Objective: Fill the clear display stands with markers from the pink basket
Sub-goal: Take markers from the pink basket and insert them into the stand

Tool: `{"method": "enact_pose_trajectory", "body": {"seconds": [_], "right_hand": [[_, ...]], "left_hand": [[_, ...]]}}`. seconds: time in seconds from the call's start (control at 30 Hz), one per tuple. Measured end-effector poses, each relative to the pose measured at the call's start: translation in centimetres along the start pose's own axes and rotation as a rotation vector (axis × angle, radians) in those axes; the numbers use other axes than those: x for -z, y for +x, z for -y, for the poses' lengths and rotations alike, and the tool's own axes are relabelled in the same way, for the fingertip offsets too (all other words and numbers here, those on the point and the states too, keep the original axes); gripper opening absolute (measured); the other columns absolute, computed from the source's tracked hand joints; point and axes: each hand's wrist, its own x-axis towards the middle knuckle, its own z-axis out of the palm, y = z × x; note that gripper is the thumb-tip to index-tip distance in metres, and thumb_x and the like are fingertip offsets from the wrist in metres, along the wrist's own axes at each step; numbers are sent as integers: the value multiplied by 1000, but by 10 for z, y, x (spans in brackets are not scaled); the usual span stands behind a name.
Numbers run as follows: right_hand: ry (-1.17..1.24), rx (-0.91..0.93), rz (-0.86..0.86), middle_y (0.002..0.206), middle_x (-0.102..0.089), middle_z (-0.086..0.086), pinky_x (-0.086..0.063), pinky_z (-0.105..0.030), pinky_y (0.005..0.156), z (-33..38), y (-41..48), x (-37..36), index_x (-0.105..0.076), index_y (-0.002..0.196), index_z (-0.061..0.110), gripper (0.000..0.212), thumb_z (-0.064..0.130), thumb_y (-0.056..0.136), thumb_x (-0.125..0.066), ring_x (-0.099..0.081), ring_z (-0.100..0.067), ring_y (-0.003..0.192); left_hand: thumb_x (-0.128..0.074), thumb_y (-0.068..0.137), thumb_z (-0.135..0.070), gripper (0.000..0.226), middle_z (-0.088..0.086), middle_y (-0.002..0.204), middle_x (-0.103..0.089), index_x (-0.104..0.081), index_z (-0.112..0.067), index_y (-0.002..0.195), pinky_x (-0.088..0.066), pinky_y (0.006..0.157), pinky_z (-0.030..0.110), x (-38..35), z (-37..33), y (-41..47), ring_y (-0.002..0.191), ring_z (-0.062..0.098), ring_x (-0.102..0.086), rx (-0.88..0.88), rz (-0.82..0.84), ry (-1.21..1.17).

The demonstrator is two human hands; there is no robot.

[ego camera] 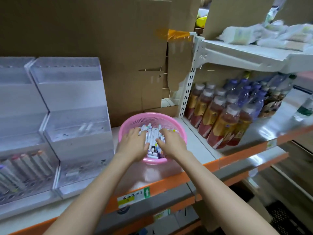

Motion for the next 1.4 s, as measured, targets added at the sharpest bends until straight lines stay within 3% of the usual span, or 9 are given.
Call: {"method": "enact_pose_trajectory", "body": {"seconds": [0.17, 0.37, 0.47, 0.6, 0.93, 1.1, 1.17, 1.3, 1.4], "right_hand": [[-111, 60, 7, 111, -63, -14, -47, -39, 77, -4, 27, -6, -48, 133, 20, 38, 29, 96, -44, -58, -35, 104], [-97, 42, 50, 94, -66, -15, -45, -36, 63, -6, 43, -16, -56, 112, 11, 25, 7, 89, -45, -61, -33, 88], [-13, 40, 31, 92, -67, -13, -52, -38, 68, -8, 46, -18, -59, 103, 10, 18, 11, 89, -47, -62, -34, 88], [85, 33, 40, 94, -67, -14, -48, -35, 66, -9, 46, -16, -62, 103, 9, 20, 13, 89, -48, -61, -32, 88], [272, 49, -18, 106, -67, -7, -49, -36, 77, -9, 43, -12, -62, 114, 10, 27, 11, 88, -57, -61, -26, 97], [327, 118, -52, 101, -67, -5, -48, -33, 74, -7, 42, -10, -62, 107, 11, 21, 13, 86, -63, -61, -22, 93], [402, 144, -63, 98, -65, -3, -47, -34, 73, -7, 40, -8, -55, 104, 11, 21, 11, 86, -64, -60, -21, 87], [519, 237, -102, 85, -64, -2, -48, -39, 59, -3, 33, 3, -40, 126, 17, 50, 6, 83, -64, -58, -18, 62], [535, 311, -98, 77, -60, 0, -52, -42, 58, 5, 25, 8, -24, 145, 33, 77, 6, 83, -61, -62, -19, 61]], "left_hand": [[-41, 94, -29, 44, 12, 129, -49, -41, -13, 135, -35, 99, 39, -8, 0, 22, 120, 29, -42, 98, 43, 74], [-45, 90, -9, 34, 10, 119, -56, -53, -10, 123, -45, 85, 36, -11, -11, 31, 110, 27, -53, 130, 16, 219], [-44, 90, -5, 27, 12, 110, -60, -59, -8, 112, -45, 74, 34, -9, -10, 31, 98, 28, -59, 173, -22, 138], [-47, 91, -8, 20, 9, 99, -62, -65, -9, 98, -38, 61, 31, -6, -9, 28, 87, 26, -62, 238, -78, 97], [-52, 86, -15, 14, 8, 81, -63, -61, -6, 81, -47, 60, 35, -9, -4, 26, 73, 26, -57, 274, -173, -142], [-60, 86, -21, 18, 8, 82, -67, -65, -5, 89, -47, 65, 36, -6, -1, 27, 75, 22, -58, 246, -237, -306], [-64, 85, -21, 19, 2, 82, -66, -66, -7, 97, -45, 68, 30, -5, 3, 28, 76, 17, -58, 262, -256, -398], [-66, 83, -19, 32, -10, 85, -59, -61, -15, 114, -41, 71, 20, 1, 4, 24, 73, 6, -54, 230, -313, -541], [-66, 81, -12, 40, -15, 80, -57, -58, -21, 120, -44, 65, 17, 11, 2, 13, 70, 3, -56, 176, -393, -614]]}}
